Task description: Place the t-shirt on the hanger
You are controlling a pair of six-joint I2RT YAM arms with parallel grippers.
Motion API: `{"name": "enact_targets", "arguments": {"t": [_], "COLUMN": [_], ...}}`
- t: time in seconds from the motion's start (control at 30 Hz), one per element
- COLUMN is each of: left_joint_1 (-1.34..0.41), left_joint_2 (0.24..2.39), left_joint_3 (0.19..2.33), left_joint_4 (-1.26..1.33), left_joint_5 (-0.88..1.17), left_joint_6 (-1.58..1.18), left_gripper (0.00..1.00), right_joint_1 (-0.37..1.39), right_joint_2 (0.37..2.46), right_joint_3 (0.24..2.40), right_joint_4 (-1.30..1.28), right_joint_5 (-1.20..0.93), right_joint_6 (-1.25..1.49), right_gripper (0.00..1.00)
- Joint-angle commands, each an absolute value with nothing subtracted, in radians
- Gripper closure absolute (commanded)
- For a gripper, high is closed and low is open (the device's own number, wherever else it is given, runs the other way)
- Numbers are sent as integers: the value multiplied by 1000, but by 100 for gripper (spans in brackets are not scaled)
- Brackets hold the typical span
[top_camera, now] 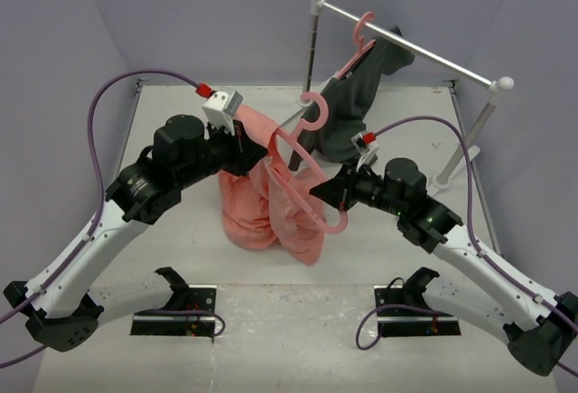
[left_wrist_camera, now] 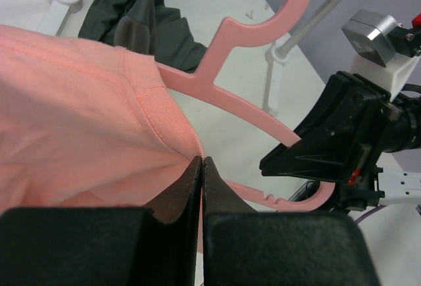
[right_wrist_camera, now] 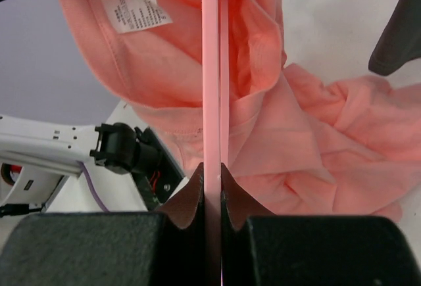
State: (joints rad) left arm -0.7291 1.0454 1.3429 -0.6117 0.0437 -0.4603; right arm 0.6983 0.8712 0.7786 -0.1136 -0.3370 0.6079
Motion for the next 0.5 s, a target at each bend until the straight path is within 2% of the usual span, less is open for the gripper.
{"name": "enact_targets", "arguments": {"t": [0.0,0.13,0.3,0.47], "left_joint_1": [-735,-740,-755,-755], "left_joint_2": [1051,1061,1034,1051], "left_joint_3": [1379,1395,1384,1399], "left_joint_4": [-607,-617,-589,-663], "left_joint_5": [188,230,282,108], "left_joint_6": [-391,-374,-374,-373], "left_gripper": [100,100,100,100], "right_joint_1": [702,702,703,703], "right_joint_2": [930,1055,1085,1037], "right_joint_3": [803,930,911,864], "right_joint_4": [35,-112,-52,73], "right_joint_5": [-284,-241,-129,-179], "right_joint_6": [548,445,430,413], "right_gripper": [100,100,100,100]}}
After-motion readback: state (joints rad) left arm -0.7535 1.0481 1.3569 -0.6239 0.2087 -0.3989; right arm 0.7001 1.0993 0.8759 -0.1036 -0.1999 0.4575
